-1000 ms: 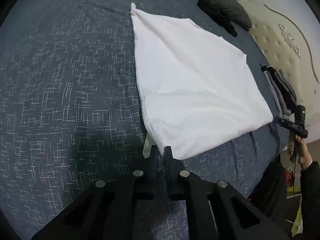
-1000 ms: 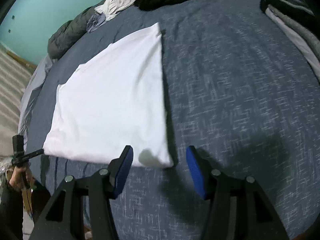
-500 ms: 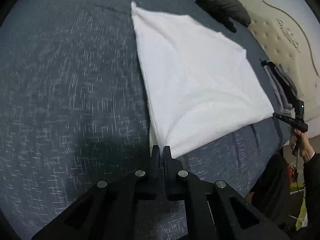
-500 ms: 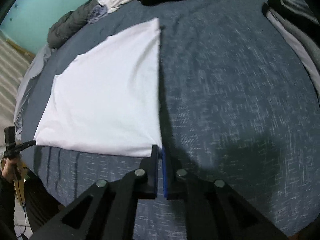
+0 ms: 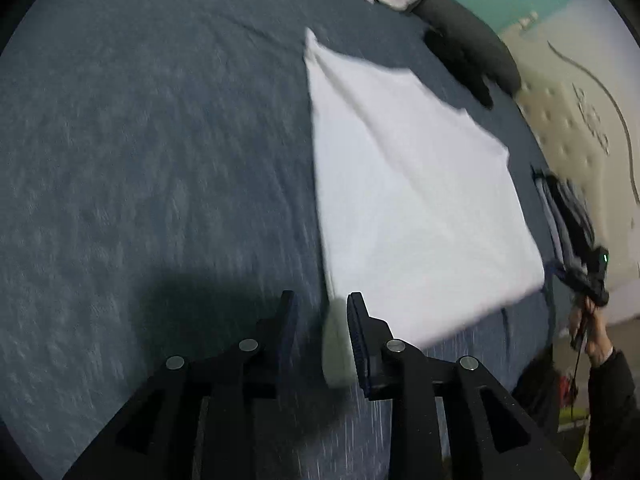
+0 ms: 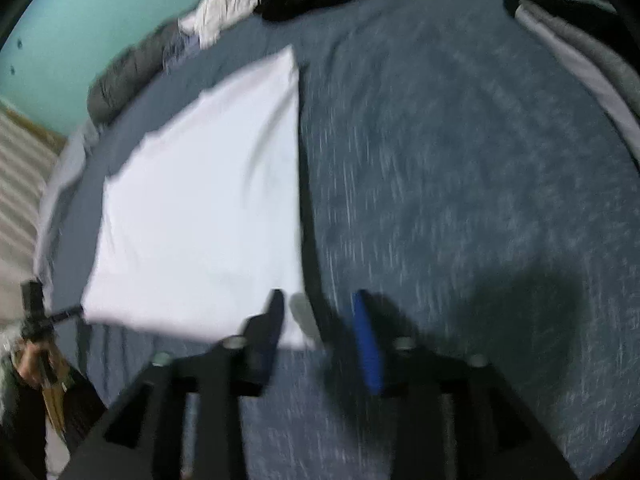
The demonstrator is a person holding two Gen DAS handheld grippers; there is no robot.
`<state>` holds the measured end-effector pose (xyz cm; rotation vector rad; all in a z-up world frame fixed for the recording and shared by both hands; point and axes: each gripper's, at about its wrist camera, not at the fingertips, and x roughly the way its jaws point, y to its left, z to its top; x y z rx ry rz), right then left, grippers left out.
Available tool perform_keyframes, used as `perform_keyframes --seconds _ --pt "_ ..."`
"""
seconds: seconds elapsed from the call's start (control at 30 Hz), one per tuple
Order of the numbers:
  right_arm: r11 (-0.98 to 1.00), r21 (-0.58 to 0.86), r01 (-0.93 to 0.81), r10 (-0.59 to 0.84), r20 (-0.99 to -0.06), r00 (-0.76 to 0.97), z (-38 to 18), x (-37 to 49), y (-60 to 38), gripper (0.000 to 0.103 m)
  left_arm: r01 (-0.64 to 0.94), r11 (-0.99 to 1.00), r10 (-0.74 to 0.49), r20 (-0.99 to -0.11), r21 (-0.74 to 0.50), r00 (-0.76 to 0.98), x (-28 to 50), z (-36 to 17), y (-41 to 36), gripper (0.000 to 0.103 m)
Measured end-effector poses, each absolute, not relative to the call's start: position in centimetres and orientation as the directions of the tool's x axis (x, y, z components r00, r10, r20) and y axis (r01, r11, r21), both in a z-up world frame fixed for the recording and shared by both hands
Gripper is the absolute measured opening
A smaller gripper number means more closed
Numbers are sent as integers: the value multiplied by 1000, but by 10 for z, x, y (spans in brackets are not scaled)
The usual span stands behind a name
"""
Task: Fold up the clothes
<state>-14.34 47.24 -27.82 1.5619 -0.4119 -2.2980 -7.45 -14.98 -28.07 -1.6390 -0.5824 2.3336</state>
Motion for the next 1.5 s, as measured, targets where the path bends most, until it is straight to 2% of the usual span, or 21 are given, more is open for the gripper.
perform_keyframes --seconds 0.2,0.5,0.67,0.7,0.73,0.77,0.8,0.83,0.9,0.97,1.23,1.4,1.47,1.5 --pt "-884 457 94 -456 -804 -382 -275 -193 454 41 88 -878 392 -814 -470 -428 -134 -284 -155 33" --pt "-902 421 96 -430 -853 -296 -303 -259 429 42 109 -860 415 -807 -498 -420 -168 -316 -156 33" --pt "-910 403 96 -413 -866 -281 -317 -272 425 42 84 -854 430 -789 -513 -439 -167 -312 -158 31" --pt "-913 396 100 -408 -868 -282 -317 -272 424 42 73 -857 433 -788 -511 -437 -168 -311 -156 28" --pt "-916 385 108 -400 -872 -283 -317 -272 423 35 62 -859 436 -788 -509 -435 -168 -310 -154 24" --pt "-920 374 117 -391 -876 -283 -316 -271 421 28 54 -864 433 -792 -501 -431 -168 -310 -151 15" --pt "-927 352 128 -375 -883 -282 -316 -270 420 17 46 -868 429 -795 -494 -428 -168 -310 -149 8" --pt "-931 338 139 -364 -887 -284 -315 -269 418 10 38 -873 426 -799 -486 -425 -168 -310 -146 6" --pt "-935 321 153 -353 -889 -291 -313 -267 417 1 34 -882 412 -804 -470 -430 -166 -308 -146 3" --pt "-947 281 155 -316 -899 -304 -311 -265 417 0 42 -884 402 -804 -465 -438 -164 -305 -149 2" --pt "-971 230 74 -241 -904 -353 -304 -260 446 0 107 -873 380 -802 -476 -462 -154 -306 -167 2" --pt "-932 353 77 -354 -853 -382 -297 -255 451 2 124 -863 390 -801 -490 -454 -157 -309 -166 5" --pt "-920 385 70 -381 -843 -379 -297 -254 453 15 128 -868 377 -804 -480 -460 -155 -305 -165 5" --pt "-914 400 72 -396 -837 -378 -298 -255 453 33 128 -872 367 -805 -472 -465 -154 -303 -163 6"
